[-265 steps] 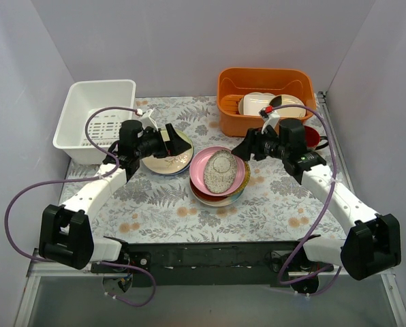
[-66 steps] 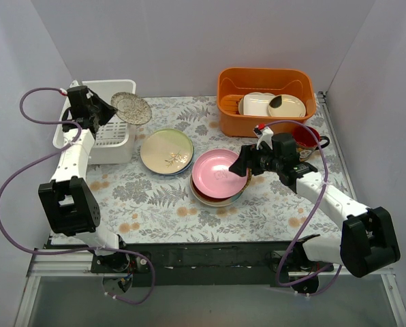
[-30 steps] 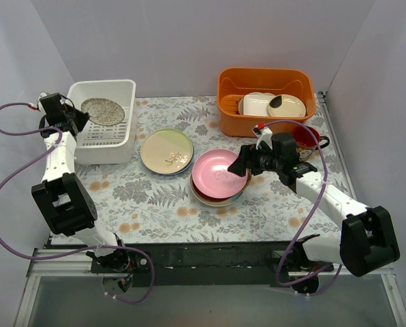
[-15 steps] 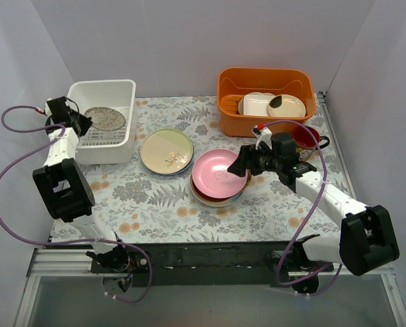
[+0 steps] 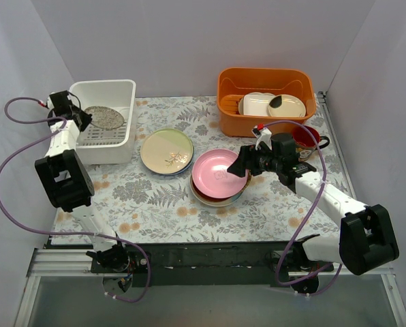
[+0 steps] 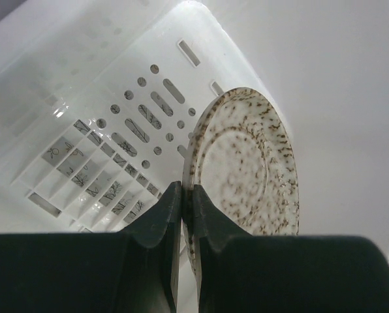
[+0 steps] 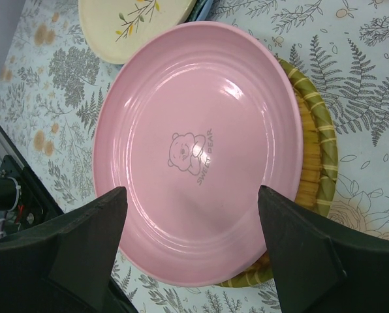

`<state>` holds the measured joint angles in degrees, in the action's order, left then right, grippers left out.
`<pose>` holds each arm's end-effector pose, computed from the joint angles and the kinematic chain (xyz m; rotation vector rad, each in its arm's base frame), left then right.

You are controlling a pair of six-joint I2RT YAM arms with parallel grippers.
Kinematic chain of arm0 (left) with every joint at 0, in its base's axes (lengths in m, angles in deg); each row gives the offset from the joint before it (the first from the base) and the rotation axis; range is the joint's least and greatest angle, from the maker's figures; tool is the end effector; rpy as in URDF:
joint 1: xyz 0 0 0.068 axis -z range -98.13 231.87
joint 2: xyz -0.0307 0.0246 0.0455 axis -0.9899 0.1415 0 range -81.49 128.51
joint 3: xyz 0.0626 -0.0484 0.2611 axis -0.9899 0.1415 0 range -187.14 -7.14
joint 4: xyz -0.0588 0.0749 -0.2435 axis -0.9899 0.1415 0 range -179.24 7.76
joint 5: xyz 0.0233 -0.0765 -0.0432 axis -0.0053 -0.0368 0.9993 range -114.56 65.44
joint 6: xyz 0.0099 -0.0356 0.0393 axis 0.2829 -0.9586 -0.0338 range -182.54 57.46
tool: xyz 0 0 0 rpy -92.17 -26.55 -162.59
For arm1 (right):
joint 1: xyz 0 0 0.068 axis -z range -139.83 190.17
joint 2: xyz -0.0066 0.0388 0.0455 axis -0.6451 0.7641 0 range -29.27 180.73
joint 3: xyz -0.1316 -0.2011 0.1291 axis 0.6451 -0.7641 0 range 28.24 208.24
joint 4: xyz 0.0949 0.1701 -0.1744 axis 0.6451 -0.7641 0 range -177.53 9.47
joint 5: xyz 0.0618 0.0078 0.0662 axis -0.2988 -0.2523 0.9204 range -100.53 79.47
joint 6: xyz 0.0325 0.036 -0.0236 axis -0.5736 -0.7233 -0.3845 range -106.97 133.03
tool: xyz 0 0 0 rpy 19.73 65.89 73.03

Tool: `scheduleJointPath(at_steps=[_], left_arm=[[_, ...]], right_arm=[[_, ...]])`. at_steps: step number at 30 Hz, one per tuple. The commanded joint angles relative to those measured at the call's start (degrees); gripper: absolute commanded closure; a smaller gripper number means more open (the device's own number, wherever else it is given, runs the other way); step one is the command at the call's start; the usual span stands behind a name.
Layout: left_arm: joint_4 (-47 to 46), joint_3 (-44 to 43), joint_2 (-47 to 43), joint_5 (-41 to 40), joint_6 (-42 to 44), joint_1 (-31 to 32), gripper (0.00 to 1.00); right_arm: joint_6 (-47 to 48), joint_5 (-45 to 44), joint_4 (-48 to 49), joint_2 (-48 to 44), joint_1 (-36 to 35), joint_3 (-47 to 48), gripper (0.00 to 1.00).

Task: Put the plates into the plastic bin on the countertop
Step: Place the plate in the plastic bin.

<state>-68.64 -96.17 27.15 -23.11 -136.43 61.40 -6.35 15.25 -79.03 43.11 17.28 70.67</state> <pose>0.4116 0.1526 0.2672 -1.6968 1.5913 -0.5115 0.2478 0.1215 0.2443 -0.3541 2.1127 0.9087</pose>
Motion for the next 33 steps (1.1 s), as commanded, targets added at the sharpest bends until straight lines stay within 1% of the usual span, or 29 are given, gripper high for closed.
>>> scheduleJointPath(at_steps=[1, 5, 9, 12, 25, 33], left_arm=[[-0.6, -4.3, -0.1, -3.5, 2.6, 1.9, 1.00], [0.1, -6.9, 1.7, -4.6, 4.1, 3.2, 1.00], [2.9, -11.6, 4.7, -4.7, 5.3, 4.0, 1.00], [3.9, -13.1, 6.4, -5.2, 6.2, 4.5, 1.00], [5.3, -14.5, 9.0, -5.4, 8.3, 4.6, 1.00], [9.8, -18.2, 12.7, -6.0, 11.0, 5.7, 1.00]], right_arm=[[-0.3, 0.9, 2.4, 0.2, 0.1, 0.0, 0.12], [-0.3, 0.9, 2.4, -0.1, 0.1, -0.3, 0.12], [-0.2, 0.9, 2.5, -0.2, 0.1, -0.7, 0.12], [-0.3, 0.9, 2.7, -0.2, 0.1, -0.9, 0.12], [0.0, 0.8, 2.4, -0.1, 0.1, -0.6, 0.12], [0.0, 1.3, 2.0, 0.0, 0.1, -0.3, 0.12]])
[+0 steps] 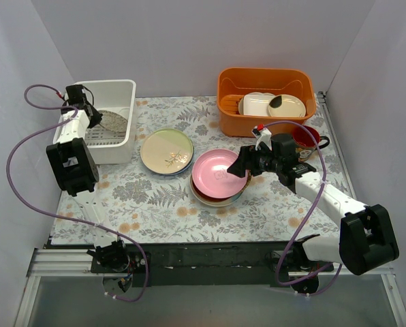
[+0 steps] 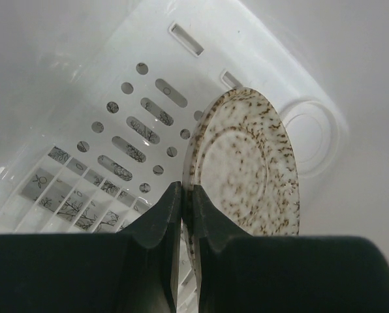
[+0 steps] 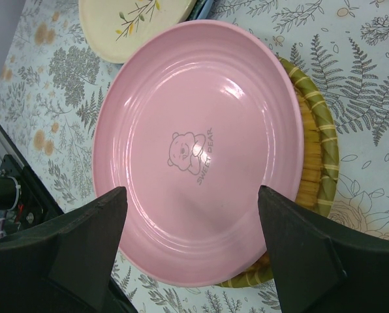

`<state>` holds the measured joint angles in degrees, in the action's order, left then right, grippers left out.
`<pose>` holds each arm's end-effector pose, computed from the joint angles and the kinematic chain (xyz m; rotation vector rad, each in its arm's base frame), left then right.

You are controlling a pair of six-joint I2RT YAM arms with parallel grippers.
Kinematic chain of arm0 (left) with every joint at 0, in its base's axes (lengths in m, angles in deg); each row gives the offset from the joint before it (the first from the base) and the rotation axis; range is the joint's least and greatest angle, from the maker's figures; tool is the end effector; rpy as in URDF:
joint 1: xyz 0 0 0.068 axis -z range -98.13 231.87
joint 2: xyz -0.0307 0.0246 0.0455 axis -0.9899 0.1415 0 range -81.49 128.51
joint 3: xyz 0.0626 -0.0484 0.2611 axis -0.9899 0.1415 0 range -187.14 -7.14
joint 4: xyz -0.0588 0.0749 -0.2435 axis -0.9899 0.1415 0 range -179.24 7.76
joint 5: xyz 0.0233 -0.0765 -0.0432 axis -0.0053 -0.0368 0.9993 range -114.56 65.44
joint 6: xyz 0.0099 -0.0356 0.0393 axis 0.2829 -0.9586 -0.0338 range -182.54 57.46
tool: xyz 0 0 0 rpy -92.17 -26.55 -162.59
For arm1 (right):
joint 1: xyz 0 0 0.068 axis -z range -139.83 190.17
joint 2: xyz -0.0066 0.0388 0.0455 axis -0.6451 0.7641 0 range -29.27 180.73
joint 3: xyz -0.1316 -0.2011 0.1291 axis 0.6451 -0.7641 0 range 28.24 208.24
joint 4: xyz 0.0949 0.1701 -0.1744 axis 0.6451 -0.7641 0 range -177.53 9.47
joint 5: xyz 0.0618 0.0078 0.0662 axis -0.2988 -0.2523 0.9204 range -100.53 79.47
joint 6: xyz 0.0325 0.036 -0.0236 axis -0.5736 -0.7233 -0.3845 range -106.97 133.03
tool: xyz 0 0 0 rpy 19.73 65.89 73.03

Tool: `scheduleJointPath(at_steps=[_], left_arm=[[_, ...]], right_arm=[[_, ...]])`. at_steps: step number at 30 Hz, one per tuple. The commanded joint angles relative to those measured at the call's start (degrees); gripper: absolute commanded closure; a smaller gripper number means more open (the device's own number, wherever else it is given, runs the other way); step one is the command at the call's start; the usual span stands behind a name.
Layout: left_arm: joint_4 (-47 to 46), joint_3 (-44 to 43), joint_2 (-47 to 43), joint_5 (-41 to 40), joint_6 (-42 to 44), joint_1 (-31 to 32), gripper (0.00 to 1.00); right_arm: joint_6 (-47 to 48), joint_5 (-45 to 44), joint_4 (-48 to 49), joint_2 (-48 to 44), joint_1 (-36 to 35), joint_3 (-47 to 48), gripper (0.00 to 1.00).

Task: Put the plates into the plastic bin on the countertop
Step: Place the plate in the plastic bin.

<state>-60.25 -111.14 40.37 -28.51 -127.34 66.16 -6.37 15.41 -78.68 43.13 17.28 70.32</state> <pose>0.4670 0.1338 0.2397 -1.5823 1.8184 -0.3203 0.2474 0.1214 0.2428 -0.3556 2.1130 0.9117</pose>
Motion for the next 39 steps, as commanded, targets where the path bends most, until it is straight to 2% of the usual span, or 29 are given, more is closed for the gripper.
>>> scheduleJointPath(at_steps=[1, 9, 12, 21, 22, 23, 24, 27, 39], left_arm=[[2.0, -3.4, -0.4, -0.7, 1.9, 0.9, 1.00], [4.8, -5.4, 1.6, -1.1, 2.9, 1.5, 1.00], [5.2, -5.6, 1.6, -0.8, 3.4, 1.6, 0.92], [9.5, -8.6, 2.2, -2.3, 4.9, 1.7, 0.51], [10.5, -8.9, 2.2, -2.5, 5.0, 1.8, 0.45], [10.6, -9.0, 2.0, -3.0, 5.1, 2.0, 0.29], [10.8, -8.8, 1.3, -3.3, 5.1, 2.2, 0.20], [9.8, -7.9, -0.8, -4.3, 5.5, 3.0, 0.03], [7.2, -6.5, -5.0, -3.0, 5.6, 4.3, 0.02]], right_arm=[[0.1, 1.0, 1.7, -0.1, 0.1, 0.1, 0.12], [0.2, 0.7, 1.3, -0.6, 0.1, 0.2, 0.12], [0.2, 0.9, 1.2, -0.6, 0.1, 0.1, 0.12], [0.8, -0.1, 0.4, -1.0, 0.1, 1.1, 0.12], [0.8, 0.1, 0.4, -0.9, 0.1, 1.2, 0.12], [0.8, 0.2, 0.4, -1.0, 0.1, 1.3, 0.12], [0.8, 0.2, 0.5, -0.9, 0.1, 1.4, 0.12], [0.5, 0.3, 0.6, -0.6, 0.1, 1.6, 0.12], [0.5, 0.3, 0.5, -0.5, 0.2, 1.9, 0.12]])
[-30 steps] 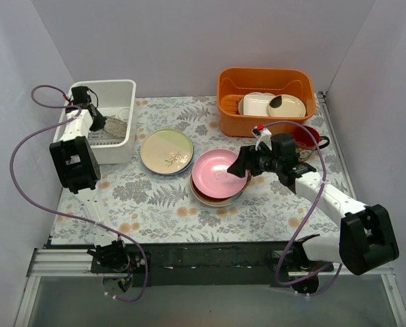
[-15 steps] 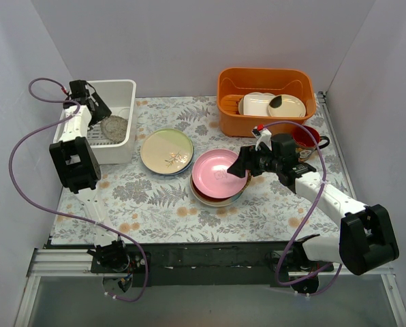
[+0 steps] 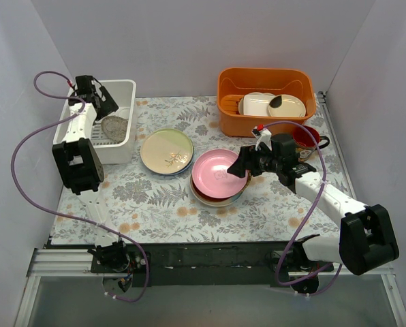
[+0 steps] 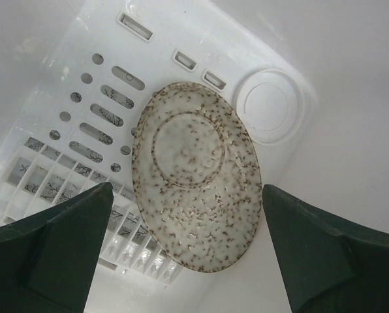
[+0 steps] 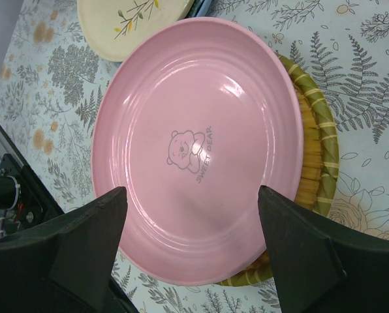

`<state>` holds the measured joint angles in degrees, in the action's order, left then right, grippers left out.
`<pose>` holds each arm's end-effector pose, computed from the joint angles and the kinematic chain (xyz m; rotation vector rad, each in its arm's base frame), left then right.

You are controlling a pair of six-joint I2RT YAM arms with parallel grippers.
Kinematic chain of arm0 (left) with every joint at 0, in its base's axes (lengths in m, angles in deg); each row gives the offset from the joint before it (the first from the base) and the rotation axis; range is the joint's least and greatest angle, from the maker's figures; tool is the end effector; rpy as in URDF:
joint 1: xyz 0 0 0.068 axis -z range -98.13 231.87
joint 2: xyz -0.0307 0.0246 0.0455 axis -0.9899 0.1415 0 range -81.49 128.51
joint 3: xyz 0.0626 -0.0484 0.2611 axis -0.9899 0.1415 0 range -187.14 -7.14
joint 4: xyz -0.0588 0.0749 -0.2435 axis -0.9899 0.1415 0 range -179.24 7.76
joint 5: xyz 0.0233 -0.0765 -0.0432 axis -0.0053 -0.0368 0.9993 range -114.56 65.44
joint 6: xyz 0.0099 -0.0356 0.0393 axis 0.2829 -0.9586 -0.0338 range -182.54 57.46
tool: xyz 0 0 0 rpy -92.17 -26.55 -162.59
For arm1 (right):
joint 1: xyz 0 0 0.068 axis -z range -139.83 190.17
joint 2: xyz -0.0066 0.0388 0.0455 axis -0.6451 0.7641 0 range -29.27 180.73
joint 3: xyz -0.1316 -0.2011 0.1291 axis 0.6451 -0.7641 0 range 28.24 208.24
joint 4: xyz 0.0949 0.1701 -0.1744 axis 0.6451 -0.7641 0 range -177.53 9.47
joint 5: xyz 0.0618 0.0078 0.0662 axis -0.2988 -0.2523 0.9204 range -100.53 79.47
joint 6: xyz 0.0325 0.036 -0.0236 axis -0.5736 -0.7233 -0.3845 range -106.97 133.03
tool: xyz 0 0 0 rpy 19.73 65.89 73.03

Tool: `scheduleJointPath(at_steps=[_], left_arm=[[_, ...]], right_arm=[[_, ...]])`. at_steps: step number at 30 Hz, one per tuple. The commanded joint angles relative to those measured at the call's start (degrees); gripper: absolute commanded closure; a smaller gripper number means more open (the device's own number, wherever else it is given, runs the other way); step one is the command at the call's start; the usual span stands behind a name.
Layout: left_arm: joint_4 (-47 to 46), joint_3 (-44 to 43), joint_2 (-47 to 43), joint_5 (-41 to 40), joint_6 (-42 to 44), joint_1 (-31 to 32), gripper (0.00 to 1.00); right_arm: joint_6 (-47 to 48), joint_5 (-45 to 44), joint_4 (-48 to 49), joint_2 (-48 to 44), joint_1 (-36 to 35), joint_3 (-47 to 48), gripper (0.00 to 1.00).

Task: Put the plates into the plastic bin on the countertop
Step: Place the plate in the plastic bin, then pick up the plate at the center of the board.

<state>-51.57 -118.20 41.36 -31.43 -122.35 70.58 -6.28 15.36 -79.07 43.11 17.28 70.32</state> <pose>0.4761 0.0993 0.2608 -1.4620 1.9533 -0.2366 0.2471 0.1212 0.2422 -0.3556 2.1193 0.9094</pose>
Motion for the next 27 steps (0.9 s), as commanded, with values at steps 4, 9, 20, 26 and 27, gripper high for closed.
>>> scheduleJointPath(at_steps=[4, 9, 20, 26, 27], left_arm=[[-1.5, 0.5, -7.0, -0.1, 0.3, 0.2, 0.02], [-1.7, 0.9, -9.0, 0.0, 0.4, 0.5, 0.02], [-3.9, 4.7, -17.7, 4.0, -0.3, 1.9, 0.02], [-3.5, 6.4, -21.7, 5.4, -0.2, 4.1, 0.02], [-3.6, 6.8, -22.2, 5.5, -0.3, 4.4, 0.02]], right_arm=[[0.4, 0.0, 0.8, -0.7, 0.1, 2.0, 0.12], [0.4, -0.2, 0.8, -1.1, 0.1, 1.7, 0.11], [0.2, -0.2, 0.9, -1.5, 0.1, 1.2, 0.12], [-0.4, -0.1, 1.4, -2.2, 0.1, 0.5, 0.11], [-0.4, 0.0, 1.4, -2.1, 0.1, 0.5, 0.12]])
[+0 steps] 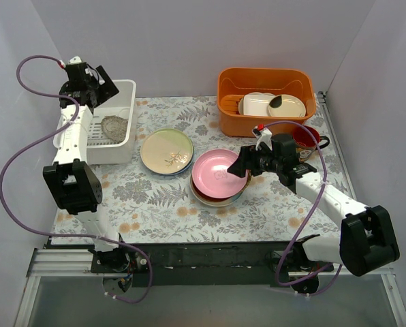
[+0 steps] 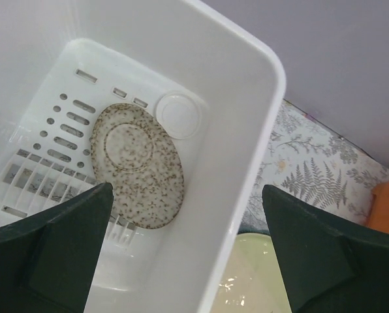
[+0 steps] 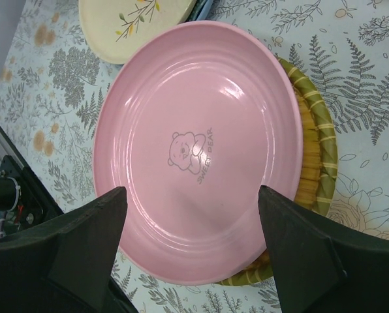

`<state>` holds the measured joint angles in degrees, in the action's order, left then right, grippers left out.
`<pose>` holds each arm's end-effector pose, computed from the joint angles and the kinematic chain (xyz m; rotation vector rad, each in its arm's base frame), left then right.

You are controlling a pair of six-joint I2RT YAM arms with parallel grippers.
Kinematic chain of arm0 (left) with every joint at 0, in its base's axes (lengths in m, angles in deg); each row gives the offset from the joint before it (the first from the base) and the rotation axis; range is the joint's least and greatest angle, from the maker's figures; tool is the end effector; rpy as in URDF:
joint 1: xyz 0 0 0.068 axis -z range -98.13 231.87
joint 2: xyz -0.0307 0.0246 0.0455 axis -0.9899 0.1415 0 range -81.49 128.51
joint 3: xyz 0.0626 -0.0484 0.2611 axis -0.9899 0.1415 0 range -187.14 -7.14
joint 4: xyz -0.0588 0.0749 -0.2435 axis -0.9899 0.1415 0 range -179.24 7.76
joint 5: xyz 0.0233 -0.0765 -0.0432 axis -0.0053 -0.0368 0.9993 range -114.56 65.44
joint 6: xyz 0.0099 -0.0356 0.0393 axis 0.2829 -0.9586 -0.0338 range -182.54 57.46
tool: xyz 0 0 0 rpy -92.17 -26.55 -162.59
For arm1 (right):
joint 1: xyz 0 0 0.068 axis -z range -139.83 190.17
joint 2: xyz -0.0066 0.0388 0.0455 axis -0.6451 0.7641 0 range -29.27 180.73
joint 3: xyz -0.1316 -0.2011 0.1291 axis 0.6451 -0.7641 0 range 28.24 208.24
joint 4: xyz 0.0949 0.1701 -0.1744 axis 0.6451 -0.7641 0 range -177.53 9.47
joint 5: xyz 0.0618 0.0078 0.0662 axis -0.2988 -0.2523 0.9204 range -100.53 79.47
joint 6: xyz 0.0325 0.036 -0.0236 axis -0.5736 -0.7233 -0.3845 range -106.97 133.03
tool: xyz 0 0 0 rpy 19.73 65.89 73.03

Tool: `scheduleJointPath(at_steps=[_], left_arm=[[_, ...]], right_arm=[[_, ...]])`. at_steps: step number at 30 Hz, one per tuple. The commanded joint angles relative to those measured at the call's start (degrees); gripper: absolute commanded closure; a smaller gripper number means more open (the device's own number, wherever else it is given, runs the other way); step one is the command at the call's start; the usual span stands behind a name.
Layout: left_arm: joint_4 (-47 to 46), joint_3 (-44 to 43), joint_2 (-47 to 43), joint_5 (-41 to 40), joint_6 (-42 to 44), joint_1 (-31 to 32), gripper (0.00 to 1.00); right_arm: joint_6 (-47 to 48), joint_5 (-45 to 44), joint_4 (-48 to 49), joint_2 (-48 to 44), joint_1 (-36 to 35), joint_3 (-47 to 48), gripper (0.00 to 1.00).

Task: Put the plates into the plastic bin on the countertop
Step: Pick up the plate at the center of the board.

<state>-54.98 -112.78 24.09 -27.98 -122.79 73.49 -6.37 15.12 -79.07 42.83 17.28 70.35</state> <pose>0.4216 0.0641 0.3664 -1.2699 1.7992 -0.4507 0.2466 0.1209 0.2436 -0.3521 2.1144 0.9064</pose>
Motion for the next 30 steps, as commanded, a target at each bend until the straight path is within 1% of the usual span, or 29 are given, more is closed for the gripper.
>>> scheduleJointPath(at_steps=[1, 4, 7, 8, 14, 15, 17, 18, 20, 22, 25, 30], left_arm=[[-0.2, 2.3, -5.4, 2.4, 0.1, 2.2, 0.02], [-0.8, 4.2, -7.2, 3.2, 0.5, 3.6, 0.02], [-2.6, 5.9, -9.1, 7.5, 0.7, 3.9, 0.03], [-3.1, 6.8, -9.4, 11.2, 0.9, 3.9, 0.03], [-5.2, 7.6, -10.2, 24.2, 2.4, 4.9, 0.06], [-5.2, 7.8, -10.0, 29.1, 2.6, 5.0, 0.06], [-5.8, 8.3, -9.7, 32.6, 3.1, 5.1, 0.06], [-6.0, 9.0, -9.7, 36.4, 3.3, 5.1, 0.06], [-6.7, 9.8, -9.4, 39.9, 3.8, 5.3, 0.07], [-6.7, 9.9, -9.0, 45.1, 4.5, 5.5, 0.07], [-6.6, 10.5, -8.4, 49.2, 5.1, 5.9, 0.07], [-5.1, 11.3, -7.6, 50.3, 6.9, 7.3, 0.09]], right_arm=[[-0.3, 0.1, 1.4, -1.9, 0.1, 0.3, 0.11], [-0.2, -0.2, 1.2, -2.4, 0.2, 0.2, 0.11], [-0.3, -0.2, 0.9, -2.9, 0.1, -0.1, 0.12], [-0.3, -0.3, 1.0, -3.0, 0.2, -0.2, 0.11], [-0.7, -0.5, 1.4, -3.6, 0.1, -1.1, 0.11], [-0.8, -0.4, 1.4, -3.6, 0.1, -1.2, 0.12], [-0.9, -0.3, 1.4, -3.7, 0.1, -1.2, 0.11], [-0.9, -0.3, 1.4, -3.7, 0.1, -1.2, 0.11], [-0.9, -0.3, 1.4, -3.8, 0.2, -1.4, 0.11], [-1.0, -0.2, 1.5, -3.8, 0.1, -1.5, 0.11], [-1.0, -0.2, 1.6, -3.7, 0.1, -1.6, 0.12], [-1.1, -0.9, 1.5, -4.0, 0.1, -1.7, 0.12]])
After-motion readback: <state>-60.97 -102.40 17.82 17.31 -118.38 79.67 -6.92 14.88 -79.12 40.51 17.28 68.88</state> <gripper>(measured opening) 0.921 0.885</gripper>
